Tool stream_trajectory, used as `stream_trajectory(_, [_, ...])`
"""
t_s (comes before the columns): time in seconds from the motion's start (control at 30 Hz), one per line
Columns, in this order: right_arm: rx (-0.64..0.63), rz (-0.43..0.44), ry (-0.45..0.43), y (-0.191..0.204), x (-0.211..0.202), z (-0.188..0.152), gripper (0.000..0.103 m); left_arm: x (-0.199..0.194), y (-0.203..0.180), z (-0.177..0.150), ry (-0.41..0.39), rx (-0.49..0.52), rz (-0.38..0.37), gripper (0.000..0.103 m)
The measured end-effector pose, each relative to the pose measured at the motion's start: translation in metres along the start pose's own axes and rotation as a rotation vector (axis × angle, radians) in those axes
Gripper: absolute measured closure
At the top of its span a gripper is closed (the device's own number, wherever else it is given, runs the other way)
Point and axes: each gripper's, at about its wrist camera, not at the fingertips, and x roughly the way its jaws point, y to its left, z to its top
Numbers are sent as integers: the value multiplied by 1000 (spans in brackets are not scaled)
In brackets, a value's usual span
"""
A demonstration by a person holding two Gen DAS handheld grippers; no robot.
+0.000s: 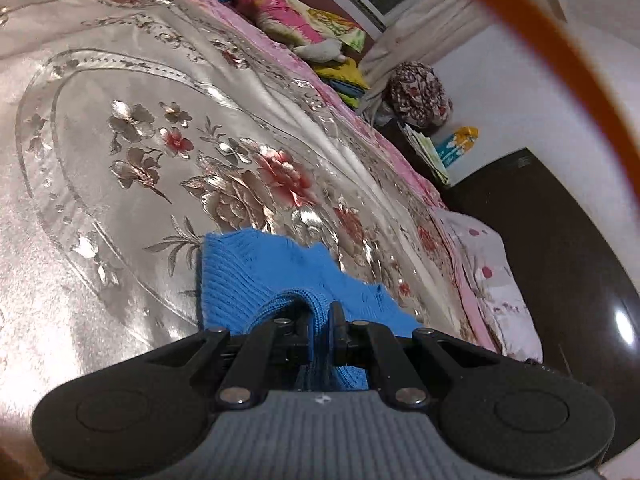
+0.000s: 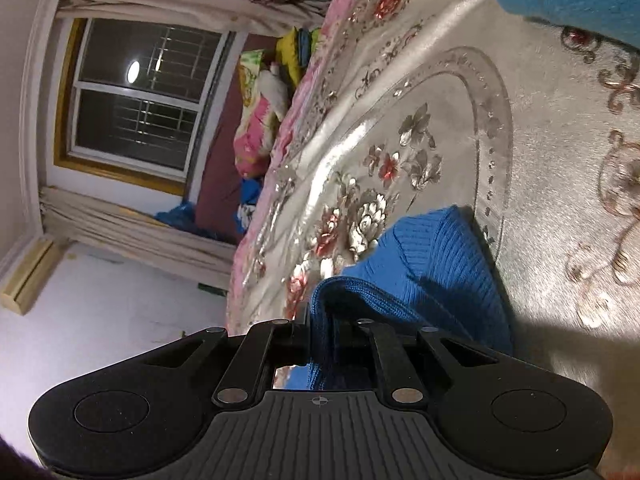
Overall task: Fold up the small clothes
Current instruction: 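Grasp the hem with the left gripper while the right gripper lifts the hem toward the collar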
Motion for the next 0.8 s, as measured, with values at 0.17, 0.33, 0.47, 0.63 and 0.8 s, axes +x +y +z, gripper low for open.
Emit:
stream_trajectory(0.17, [13, -9, 9, -5, 12, 7, 89, 6, 11, 3, -3, -53, 16, 91])
stream_trajectory(0.33, [99, 6, 25, -17, 22, 11, 83, 13, 19, 2, 9, -112, 17, 90])
stream_trajectory(0.47, [123, 14, 29, -22, 24, 13, 80, 13, 20, 7, 6, -144, 10, 91])
stream_trajectory(0.63, [137, 37, 23, -21, 24, 18, 72, 14, 16, 12, -28, -165, 5, 90])
stream_trajectory(0.8, [136, 38, 29, -20, 25, 18, 71, 14, 18, 12, -39, -203, 4, 90])
